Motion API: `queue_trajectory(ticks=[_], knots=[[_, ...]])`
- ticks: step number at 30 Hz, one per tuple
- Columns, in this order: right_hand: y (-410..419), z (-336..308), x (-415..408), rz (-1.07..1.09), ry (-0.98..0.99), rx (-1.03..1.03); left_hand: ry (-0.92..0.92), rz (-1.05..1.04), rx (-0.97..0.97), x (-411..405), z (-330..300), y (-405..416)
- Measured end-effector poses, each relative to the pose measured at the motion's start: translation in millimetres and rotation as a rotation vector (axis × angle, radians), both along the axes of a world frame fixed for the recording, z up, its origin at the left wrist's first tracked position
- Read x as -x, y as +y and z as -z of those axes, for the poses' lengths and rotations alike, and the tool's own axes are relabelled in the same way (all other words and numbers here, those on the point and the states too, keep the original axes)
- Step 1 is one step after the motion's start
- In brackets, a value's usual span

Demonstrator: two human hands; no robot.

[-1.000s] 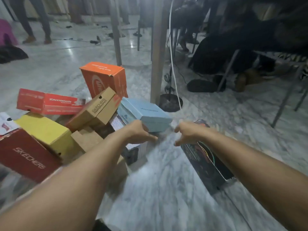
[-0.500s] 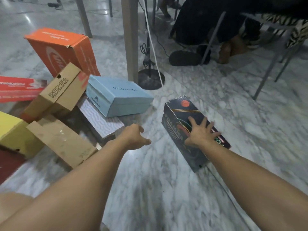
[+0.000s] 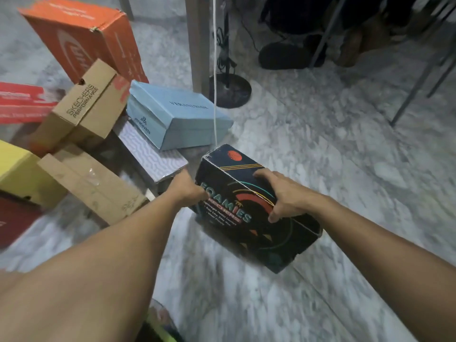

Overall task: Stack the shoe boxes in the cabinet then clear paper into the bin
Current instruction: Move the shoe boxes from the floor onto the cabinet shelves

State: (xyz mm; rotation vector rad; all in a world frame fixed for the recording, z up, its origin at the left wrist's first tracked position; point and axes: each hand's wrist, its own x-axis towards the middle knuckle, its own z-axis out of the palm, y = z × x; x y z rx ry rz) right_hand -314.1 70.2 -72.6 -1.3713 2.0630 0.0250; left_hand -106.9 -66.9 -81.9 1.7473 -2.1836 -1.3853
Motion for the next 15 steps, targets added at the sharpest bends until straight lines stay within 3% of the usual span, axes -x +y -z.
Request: queue_trajectory(ticks=[7,10,15], knots=[[-13.5,-3.7,15.1,-0.061,-0.059,0.002,0.003,-0.030,-0.254,-11.3,16.7,5.5],[-7.1,-3.1,24.4,0.030,-0.027,0.040,0.029,-0.014,-0.272,-8.4,17.7,-0.4],[17.9,1.8,40.0,0.324,0.304,-0.042,0.069,-0.048,-0.272,3.4,13.7,-1.5]])
